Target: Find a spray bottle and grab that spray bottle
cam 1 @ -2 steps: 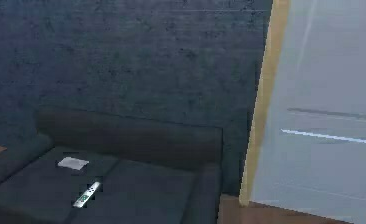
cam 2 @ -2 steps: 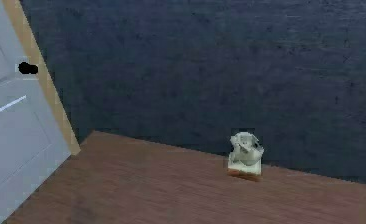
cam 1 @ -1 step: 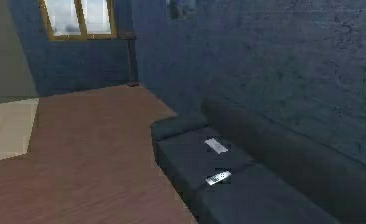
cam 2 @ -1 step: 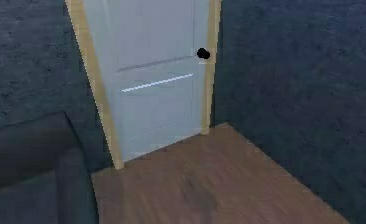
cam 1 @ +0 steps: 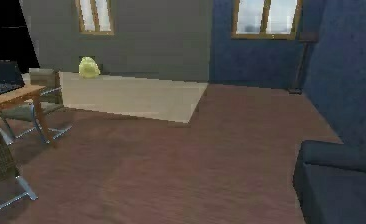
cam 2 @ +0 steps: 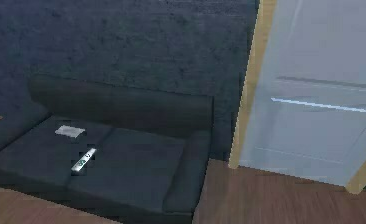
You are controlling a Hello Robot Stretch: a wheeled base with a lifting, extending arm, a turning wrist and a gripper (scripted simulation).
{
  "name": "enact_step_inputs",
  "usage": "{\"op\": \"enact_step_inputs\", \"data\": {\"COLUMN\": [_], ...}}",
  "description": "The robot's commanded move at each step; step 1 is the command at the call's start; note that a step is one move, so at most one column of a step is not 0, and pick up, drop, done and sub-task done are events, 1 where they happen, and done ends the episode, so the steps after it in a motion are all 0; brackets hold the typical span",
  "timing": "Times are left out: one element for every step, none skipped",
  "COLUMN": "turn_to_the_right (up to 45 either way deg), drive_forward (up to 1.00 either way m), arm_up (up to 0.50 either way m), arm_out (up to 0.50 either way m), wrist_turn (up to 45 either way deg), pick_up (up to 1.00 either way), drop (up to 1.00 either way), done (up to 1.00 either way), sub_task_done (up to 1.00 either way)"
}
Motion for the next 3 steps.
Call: {"op": "enact_step_inputs", "data": {"turn_to_the_right": [-21.0,0.0,0.0], "drive_forward": [0.0,1.0,1.0], "arm_up": [0.0,0.0,0.0], "arm_out": [0.0,0.0,0.0], "wrist_turn": [0.0,0.0,0.0], "pick_up": [0.0,0.0,0.0], "drop": [0.0,0.0,0.0], "done": [0.0,0.0,0.0], "sub_task_done": [0.0,0.0,0.0]}}
